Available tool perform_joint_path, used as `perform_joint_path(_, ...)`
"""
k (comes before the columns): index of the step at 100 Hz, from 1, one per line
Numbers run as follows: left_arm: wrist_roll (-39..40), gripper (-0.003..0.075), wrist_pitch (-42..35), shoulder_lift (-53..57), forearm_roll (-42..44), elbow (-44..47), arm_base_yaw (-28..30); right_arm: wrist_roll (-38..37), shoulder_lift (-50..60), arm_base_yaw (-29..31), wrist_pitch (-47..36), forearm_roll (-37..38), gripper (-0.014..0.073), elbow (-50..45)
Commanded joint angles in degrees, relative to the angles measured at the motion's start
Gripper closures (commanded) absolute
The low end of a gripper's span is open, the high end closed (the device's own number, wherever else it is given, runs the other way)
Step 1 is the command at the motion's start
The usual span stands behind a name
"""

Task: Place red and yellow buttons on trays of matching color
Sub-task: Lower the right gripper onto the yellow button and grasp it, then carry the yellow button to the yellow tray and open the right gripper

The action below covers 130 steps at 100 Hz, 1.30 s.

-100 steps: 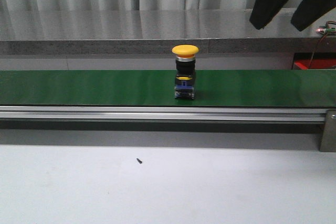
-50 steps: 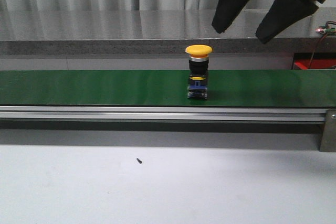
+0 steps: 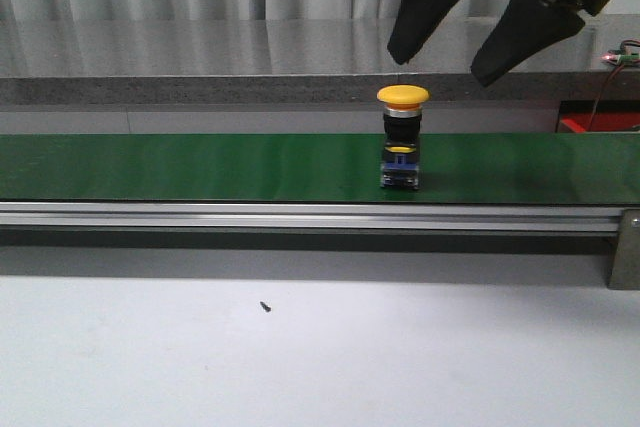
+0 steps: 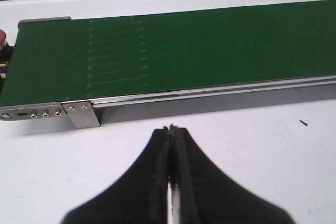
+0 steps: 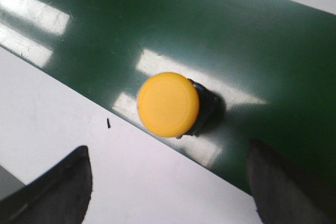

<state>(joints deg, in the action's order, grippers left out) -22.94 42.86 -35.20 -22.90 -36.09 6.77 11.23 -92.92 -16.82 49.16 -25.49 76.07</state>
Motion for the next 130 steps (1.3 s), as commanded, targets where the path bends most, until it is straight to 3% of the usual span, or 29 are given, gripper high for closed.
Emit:
perform_joint_path(1, -0.19, 0.074, -3.42, -0.03, -1.72, -1.65, -0.33, 0.0, 1.25, -0.02, -2.46, -1.66, -0.0006, 1.91)
perform_joint_path(52, -0.19, 0.074, -3.42, -0.03, -1.72, -1.65, -0.33, 0.0, -6.24, -0.02, -6.13, -1.56, 0.0002, 2.29)
perform_joint_path(62, -0.19, 0.074, -3.42, -0.03, -1.72, -1.65, -0.33, 0.0, -6.79, -0.02, -6.13, -1.14, 0.0067, 2.29)
perform_joint_path(74, -0.19, 0.074, -3.42, -0.03, -1.72, -1.65, -0.33, 0.0, -6.79, 0.1, -6.13, -0.84, 0.0239, 2.29)
perform_joint_path(84, -0.19, 0.074, -3.42, -0.03, -1.72, -1.65, -0.33, 0.0, -6.79, 0.16, -6.18, -0.79, 0.0331, 2.29)
perform_joint_path(108, -0.19, 0.074, -3.42, -0.03, -1.72, -1.65, -0.33, 0.17, -5.21, 0.16, -6.56, -0.15, 0.034, 2.29)
perform_joint_path(130, -0.19, 0.074, -3.42, -0.03, -1.72, -1.65, -0.33, 0.17, 0.06, 0.97, -4.97, 5.76, 0.034, 2.23)
